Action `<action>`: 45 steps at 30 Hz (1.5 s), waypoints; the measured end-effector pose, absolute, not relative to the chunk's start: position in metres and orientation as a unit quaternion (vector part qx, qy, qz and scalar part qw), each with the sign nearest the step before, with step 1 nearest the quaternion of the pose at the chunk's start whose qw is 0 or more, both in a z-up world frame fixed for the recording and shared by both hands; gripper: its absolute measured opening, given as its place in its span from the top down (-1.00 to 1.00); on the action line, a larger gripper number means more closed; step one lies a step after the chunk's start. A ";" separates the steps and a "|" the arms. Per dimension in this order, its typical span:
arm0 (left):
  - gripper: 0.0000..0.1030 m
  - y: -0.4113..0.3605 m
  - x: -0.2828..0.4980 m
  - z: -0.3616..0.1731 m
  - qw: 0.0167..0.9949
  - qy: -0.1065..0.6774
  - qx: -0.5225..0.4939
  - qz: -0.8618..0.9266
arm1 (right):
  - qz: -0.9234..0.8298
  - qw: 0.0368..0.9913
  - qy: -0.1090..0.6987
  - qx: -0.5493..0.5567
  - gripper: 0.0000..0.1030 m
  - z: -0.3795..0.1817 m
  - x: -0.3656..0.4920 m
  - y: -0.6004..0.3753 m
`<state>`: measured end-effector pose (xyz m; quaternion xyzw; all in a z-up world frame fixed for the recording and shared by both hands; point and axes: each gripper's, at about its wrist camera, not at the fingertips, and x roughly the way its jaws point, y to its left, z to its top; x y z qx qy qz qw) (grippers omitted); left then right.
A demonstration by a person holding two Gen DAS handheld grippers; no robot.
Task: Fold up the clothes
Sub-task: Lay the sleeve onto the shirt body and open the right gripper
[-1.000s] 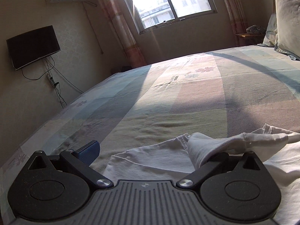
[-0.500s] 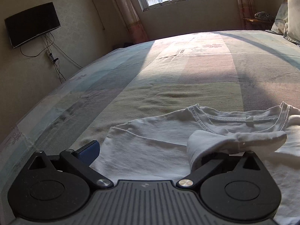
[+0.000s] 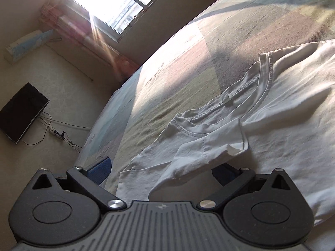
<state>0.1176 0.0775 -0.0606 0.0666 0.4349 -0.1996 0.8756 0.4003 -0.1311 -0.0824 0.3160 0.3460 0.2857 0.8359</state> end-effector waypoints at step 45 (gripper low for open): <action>-0.99 0.047 0.115 -0.079 0.858 0.462 0.088 -0.208 | 0.305 0.830 0.263 -0.387 0.35 -0.094 0.311 -0.071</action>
